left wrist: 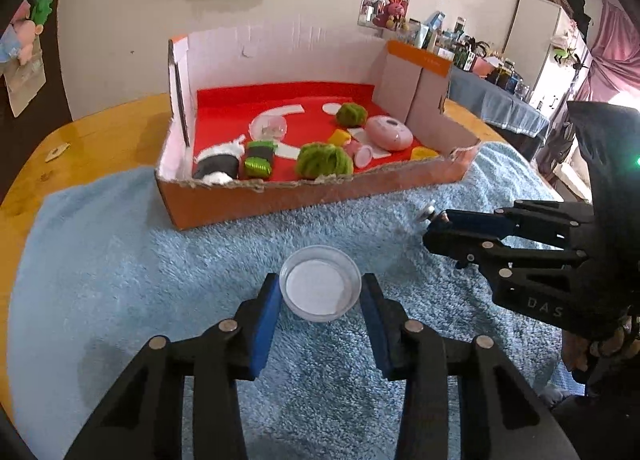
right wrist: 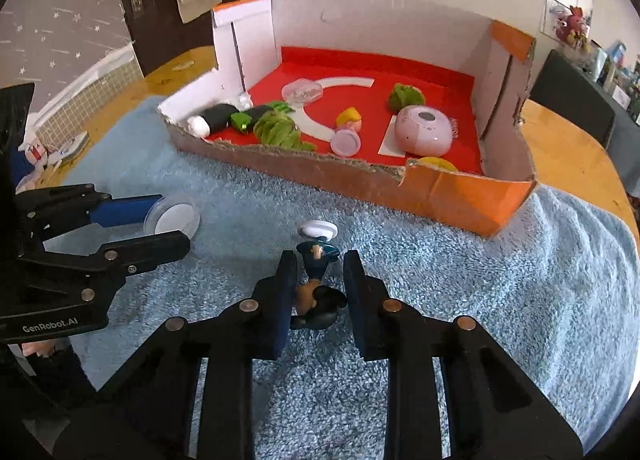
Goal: Organize objects
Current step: 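Grasp the clear round lid with left tool while right tool grasps the figurine, then carry the lid and figurine into the red box and lower them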
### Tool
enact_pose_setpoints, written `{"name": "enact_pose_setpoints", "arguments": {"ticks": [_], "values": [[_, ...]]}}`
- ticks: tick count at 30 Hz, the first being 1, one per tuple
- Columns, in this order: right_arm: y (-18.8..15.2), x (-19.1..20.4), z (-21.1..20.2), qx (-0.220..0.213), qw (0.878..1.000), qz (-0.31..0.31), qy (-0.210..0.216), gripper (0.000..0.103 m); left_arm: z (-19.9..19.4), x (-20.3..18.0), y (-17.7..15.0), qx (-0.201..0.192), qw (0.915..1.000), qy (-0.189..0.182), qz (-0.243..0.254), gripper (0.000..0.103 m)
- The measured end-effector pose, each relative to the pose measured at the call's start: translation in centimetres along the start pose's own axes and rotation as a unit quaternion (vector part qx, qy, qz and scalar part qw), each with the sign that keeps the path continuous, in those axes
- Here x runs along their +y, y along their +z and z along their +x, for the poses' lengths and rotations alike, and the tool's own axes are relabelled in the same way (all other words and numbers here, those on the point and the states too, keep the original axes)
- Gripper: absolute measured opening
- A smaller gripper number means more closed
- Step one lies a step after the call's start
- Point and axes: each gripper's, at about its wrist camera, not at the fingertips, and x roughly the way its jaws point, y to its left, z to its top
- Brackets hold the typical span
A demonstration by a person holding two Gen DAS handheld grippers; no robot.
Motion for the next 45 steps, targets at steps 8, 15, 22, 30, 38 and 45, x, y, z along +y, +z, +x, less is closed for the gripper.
{"name": "enact_pose_setpoints", "arguments": {"ticks": [8,15,22,30,38,45], "values": [[0.8,0.4,-2.5,-0.025,1.000,0.000,0.012,0.023,-2.2,-0.2,0.7,-0.033,0.9995,0.001,0.004,0.042],[0.7,0.8,-2.7,-0.024,1.000,-0.001,0.019,0.023,-2.6,-0.4,0.8,-0.037,0.9993,0.000,0.006,0.042],[1.0,1.1,-3.0,-0.025,0.999,0.002,0.037,0.023,-3.4,-0.5,1.3,-0.046,0.9989,-0.006,0.006,0.042],[4.2,-0.1,-3.3,-0.031,0.999,0.006,0.037,0.023,-3.4,-0.4,4.7,-0.060,0.9981,-0.012,0.004,0.042],[10.9,-2.5,-2.1,-0.031,0.999,0.003,0.015,0.023,-0.6,0.2,10.6,-0.045,0.9989,-0.009,0.008,0.042],[15.9,-5.4,2.7,0.012,0.999,0.033,-0.002,0.023,3.4,0.5,14.7,-0.012,0.9997,-0.007,0.021,0.042]]}}
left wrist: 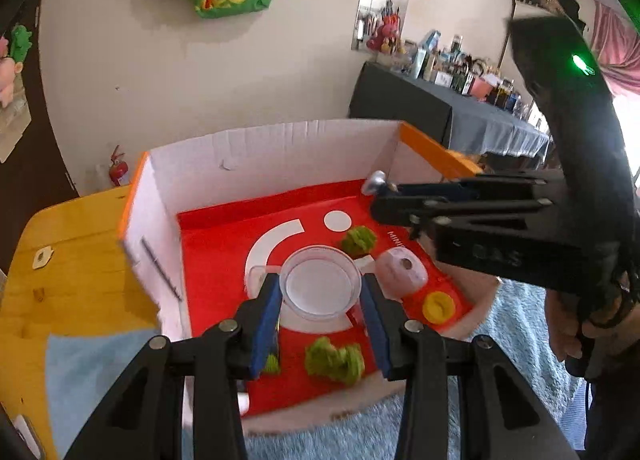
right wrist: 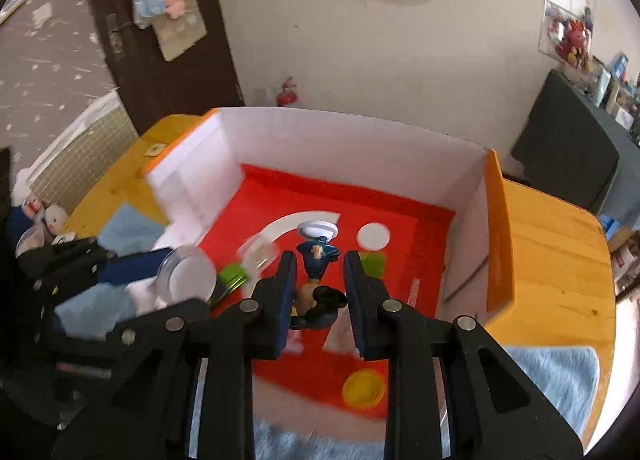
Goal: Organize objects
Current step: 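Carry the lid and figurine into the red box and lower them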
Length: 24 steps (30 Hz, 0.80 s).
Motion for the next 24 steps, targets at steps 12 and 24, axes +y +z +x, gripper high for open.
{"name": "enact_pose_setpoints", "arguments": {"ticks": [12,24], "values": [[3.1,-2.0,7.9,0.099,0.994,0.038,-0.020,0.023,7.0,1.5,1.8,0.064,0.9979,0.009,-0.012,0.042],[4.2,-2.4,10.8,0.152,0.986,0.062,-0.025,0.023,10.0,3.3,2.6,0.095,0.9940,-0.004,-0.055,0.042]]}}
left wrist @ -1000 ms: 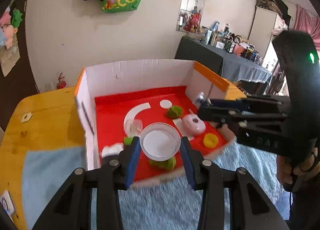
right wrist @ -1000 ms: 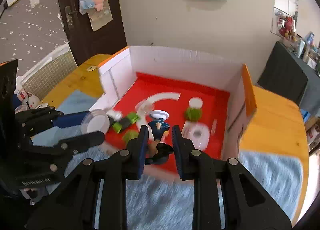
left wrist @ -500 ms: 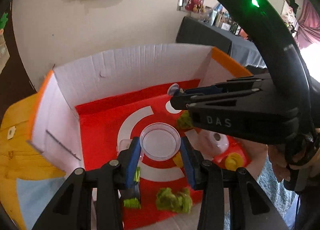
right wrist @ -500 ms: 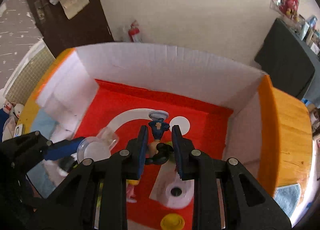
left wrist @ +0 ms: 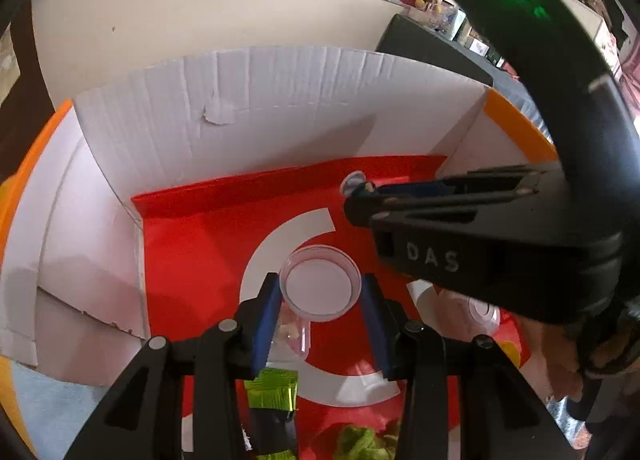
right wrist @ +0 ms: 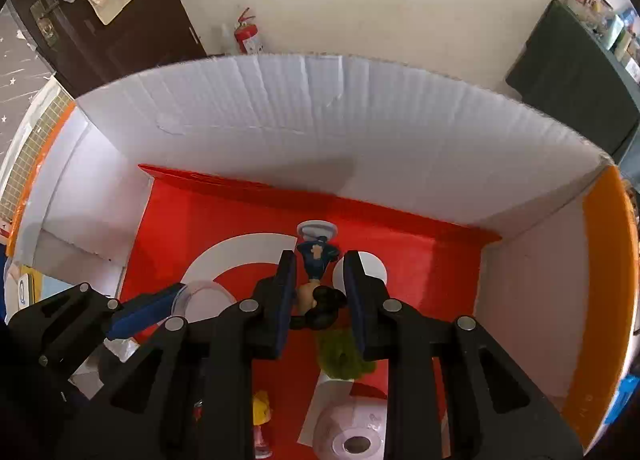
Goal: Organize objects
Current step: 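Carry the lid and figurine into the red box and lower them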
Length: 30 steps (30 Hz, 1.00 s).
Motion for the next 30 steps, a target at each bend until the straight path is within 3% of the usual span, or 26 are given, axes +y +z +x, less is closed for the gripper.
{"name": "enact_pose_setpoints", "arguments": {"ticks": [18,30], "values": [[-1.2,-1.4,0.3,0.016,1.000,0.014,-0.003,0.024,1.9,-0.9,0.6,0.037,0.9991,-0.013,-0.014,0.043],[-1.6,0.6,0.4,0.017,1.000,0.002,-0.014,0.024,2.1,-1.3,0.8,0.038,0.9992,-0.005,-0.010,0.043]]}}
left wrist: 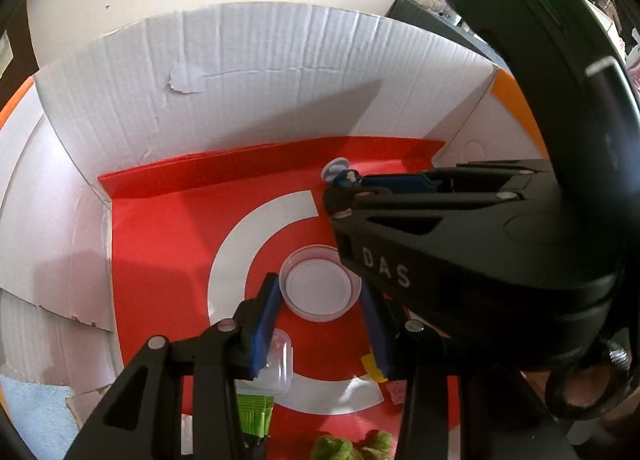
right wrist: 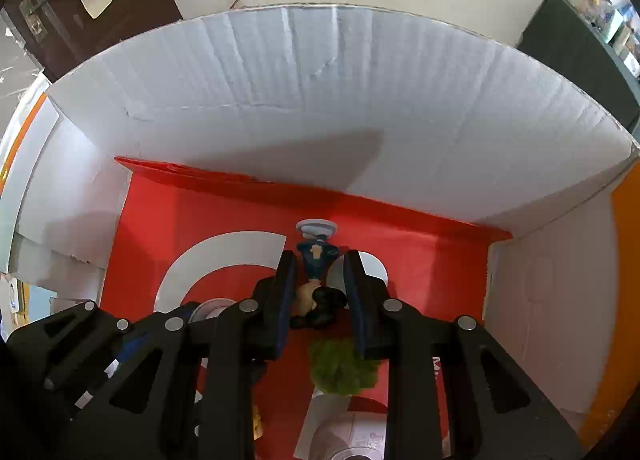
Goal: Organize objects
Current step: 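Carry the lid and figurine into the red box and lower them, then open both tools to release the lid and figurine in the box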
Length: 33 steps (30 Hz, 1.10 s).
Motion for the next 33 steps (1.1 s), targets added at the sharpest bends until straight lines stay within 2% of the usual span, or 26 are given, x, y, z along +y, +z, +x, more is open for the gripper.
{"name": "enact_pose_setpoints", "arguments": {"ticks": [11,15,17,19,20,33], "values": [[-1.3,0.6,-0.4,0.004,1.000,-0.014,-0.003,0.025,0.0,-0.4,0.1,-0.001,1.0000,0.001,-0.003,0.043],[-1.6,0.8,-0.7,0.004,1.000,-0.017,-0.003,0.027,-0.3,-0.7,0.1,-0.009,1.0000,0.004,0.001,0.054],[-1.5,0.7,-0.7,0.004,1.000,-0.019,0.001,0.033,-0.4,-0.8,0.1,-0.013,0.9999,0.006,0.001,0.054],[-1.7,0.9,-0.8,0.003,1.000,-0.021,0.003,0.062,-0.4,-0.8,0.1,-0.012,0.9999,0.005,-0.001,0.058],[-1.9,1.0,-0.8,0.000,1.000,-0.026,0.000,0.064,-0.4,-0.8,0.1,-0.012,0.9999,0.004,-0.002,0.059],[-3.0,0.8,-1.2,-0.005,0.999,-0.032,0.000,0.064,-0.5,-0.9,0.0,-0.015,0.9998,0.003,-0.010,0.063]]}}
